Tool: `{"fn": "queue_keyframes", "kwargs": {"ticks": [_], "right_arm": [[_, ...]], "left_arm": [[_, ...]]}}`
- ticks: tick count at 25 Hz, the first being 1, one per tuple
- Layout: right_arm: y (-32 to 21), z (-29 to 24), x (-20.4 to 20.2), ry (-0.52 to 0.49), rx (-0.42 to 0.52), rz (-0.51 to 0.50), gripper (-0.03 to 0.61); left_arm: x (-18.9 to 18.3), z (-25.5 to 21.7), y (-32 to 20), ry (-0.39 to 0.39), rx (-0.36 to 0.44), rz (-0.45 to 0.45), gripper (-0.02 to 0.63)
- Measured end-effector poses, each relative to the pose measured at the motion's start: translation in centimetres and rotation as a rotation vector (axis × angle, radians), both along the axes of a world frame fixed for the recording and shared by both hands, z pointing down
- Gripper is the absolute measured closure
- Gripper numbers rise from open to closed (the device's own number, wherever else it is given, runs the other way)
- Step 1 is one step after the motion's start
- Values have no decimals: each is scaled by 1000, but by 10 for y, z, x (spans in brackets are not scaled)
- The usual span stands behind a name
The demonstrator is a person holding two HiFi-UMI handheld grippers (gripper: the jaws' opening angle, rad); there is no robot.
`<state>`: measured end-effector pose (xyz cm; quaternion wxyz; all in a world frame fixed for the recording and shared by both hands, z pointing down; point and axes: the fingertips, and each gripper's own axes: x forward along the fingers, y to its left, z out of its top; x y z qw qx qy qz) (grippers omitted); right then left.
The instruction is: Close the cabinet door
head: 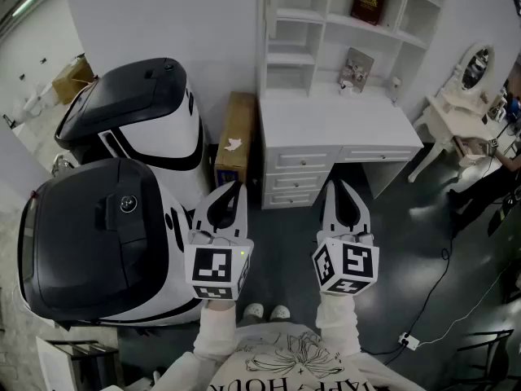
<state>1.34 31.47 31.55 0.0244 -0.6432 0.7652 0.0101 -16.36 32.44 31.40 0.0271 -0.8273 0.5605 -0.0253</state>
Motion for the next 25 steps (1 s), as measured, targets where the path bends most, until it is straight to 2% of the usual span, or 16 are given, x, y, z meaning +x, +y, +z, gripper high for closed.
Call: {"fn": "queue_keyframes", "kwargs": {"ticks": [17, 25], "right_arm": [[0, 12, 12, -17, -22, -5, 555], [-8, 18, 37, 8, -28, -16, 555]], "left_arm": [[11, 5, -2, -4, -4, 1, 609], [30, 11, -9, -13, -6, -23, 609]]}}
